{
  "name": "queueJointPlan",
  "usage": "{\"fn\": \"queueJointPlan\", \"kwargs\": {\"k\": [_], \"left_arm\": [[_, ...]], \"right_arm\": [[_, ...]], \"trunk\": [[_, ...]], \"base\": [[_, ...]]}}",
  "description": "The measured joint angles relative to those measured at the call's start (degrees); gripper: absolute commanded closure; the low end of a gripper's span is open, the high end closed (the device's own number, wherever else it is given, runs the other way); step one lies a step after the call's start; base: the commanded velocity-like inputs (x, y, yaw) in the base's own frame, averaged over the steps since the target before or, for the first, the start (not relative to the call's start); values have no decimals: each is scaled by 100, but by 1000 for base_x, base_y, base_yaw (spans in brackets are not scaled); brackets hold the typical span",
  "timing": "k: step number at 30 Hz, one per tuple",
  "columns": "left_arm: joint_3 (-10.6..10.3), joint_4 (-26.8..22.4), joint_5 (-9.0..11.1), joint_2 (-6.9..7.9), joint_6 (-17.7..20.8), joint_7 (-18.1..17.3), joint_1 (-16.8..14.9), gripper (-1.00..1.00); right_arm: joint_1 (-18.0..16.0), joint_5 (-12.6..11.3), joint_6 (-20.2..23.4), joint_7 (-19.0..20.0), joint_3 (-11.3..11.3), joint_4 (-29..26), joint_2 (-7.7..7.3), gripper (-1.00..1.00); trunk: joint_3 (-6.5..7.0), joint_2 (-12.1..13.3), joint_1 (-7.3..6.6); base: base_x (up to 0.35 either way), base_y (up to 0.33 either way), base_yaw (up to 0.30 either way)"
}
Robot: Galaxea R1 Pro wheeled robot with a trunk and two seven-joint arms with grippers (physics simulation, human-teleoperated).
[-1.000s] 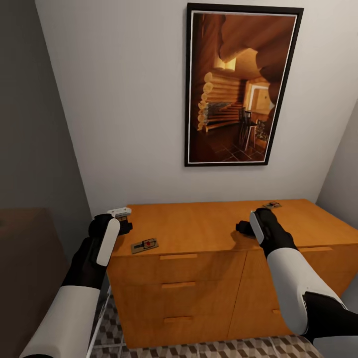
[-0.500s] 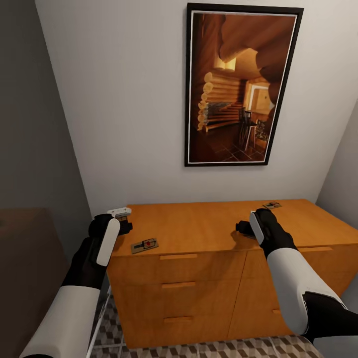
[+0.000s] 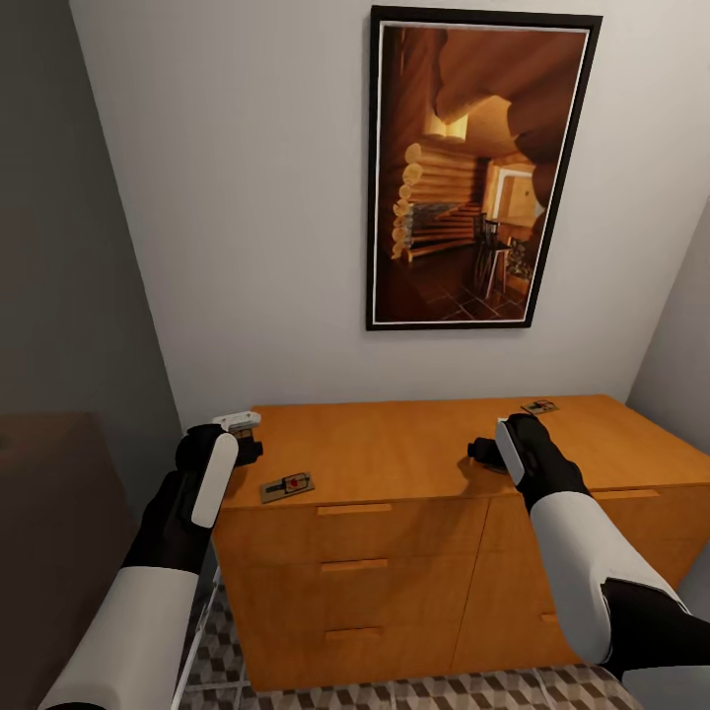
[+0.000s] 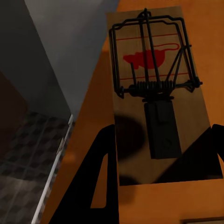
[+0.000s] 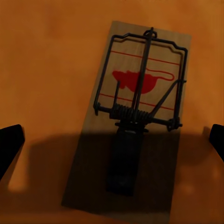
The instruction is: Take the four mousetraps from the cabinet in the bathroom and place them on the bathroom floor. Make sure all four end up on the same floor surface, and ensure that at least two of them are either under or directly next to the same bathroom sink.
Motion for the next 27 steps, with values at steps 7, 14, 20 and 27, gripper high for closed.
{"fn": "queueJointPlan", "kwargs": {"k": [7,14,20,27], "left_arm": [[0,1,1,0,1,0,0,100],[0,-2,2,0,6,0,0,100],[0,0,0,-1,8,1,0,100],[0,-4,0,0,9,1,0,100]], "right_arm": [[0,-9,-2,3,0,3,-21,-100],[0,-2,-4,4,-2,1,-34,-100],[0,10,-3,4,-2,0,-38,-100],[0,25,-3,1,-3,-2,-34,-100]], "trunk": [[0,0,0],[0,1,1],[0,1,1],[0,1,0]], "base": [[0,0,0],[-16,0,0],[-65,0,0],[-11,0,0]]}}
